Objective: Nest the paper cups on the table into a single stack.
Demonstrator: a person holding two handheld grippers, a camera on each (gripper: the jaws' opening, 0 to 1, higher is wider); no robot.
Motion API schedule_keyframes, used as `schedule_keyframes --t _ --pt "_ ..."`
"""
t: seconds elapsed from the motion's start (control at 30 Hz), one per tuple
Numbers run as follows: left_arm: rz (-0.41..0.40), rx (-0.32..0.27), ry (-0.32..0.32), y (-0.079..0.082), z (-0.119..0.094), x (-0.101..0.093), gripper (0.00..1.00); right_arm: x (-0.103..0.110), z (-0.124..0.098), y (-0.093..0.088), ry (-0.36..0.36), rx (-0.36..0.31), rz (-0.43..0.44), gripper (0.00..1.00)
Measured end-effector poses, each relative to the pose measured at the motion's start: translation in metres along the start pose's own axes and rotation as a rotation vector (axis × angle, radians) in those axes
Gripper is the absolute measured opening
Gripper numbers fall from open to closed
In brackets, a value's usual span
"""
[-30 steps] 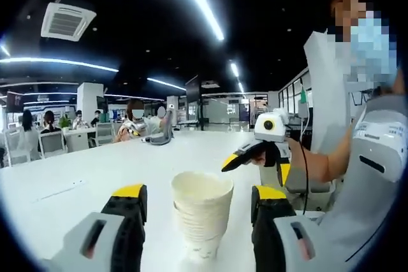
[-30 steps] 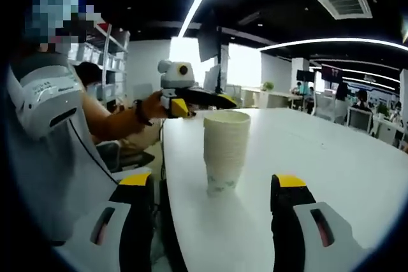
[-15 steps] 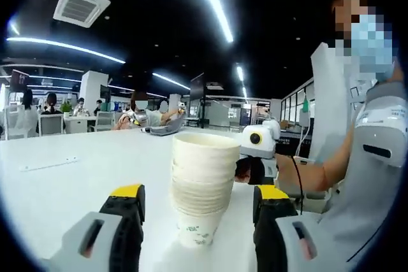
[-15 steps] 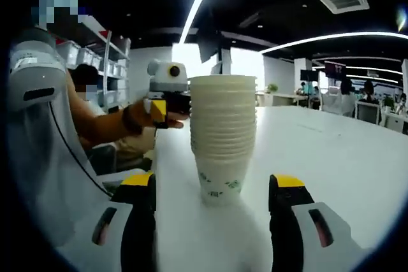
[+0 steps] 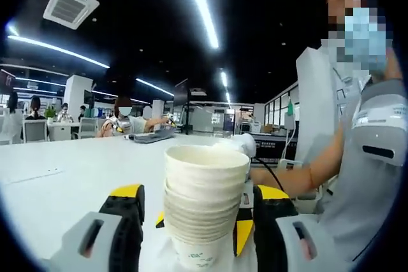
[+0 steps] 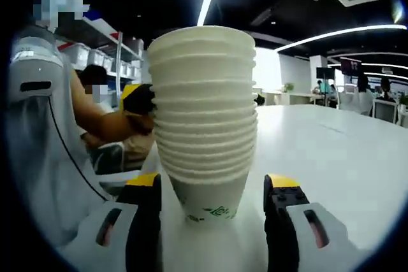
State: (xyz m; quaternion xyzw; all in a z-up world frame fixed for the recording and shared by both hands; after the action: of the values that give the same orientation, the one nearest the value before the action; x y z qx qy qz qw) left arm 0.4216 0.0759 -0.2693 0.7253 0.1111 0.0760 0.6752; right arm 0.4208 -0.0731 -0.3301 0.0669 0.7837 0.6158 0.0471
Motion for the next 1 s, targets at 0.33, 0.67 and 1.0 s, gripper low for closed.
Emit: schedule_keyframes --t 0.33,0.67,1.0 --pt "-0.012 -0.014 -0.021 0.002 0.006 0.008 0.68 -0.005 0.011 0.001 0.059 0.037 -0.01 0.56" --pt "0.038 -0.045 -0.034 0.001 0.008 0.008 0.56 -0.008 0.012 0.002 0.047 0.025 -0.034 0.5" --pt "0.057 -0.053 -0.033 0.011 0.006 0.008 0.56 -0.009 0.011 0.011 0.046 0.006 -0.048 0.5"
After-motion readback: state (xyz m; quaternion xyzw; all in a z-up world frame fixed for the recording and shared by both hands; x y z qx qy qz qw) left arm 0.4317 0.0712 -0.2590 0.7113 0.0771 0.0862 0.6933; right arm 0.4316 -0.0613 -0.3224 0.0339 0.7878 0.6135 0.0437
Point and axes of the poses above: the point that each gripper's makers call its tool centre point, and the gripper's own axes: z roughly forward along the fingers, x roughly to its left, y roughly out of its top, the point moved 9 cm from there along -z, roughly backward along the fingers, and after that the axes turned 3 degrees about x, right-handed, at the moved point
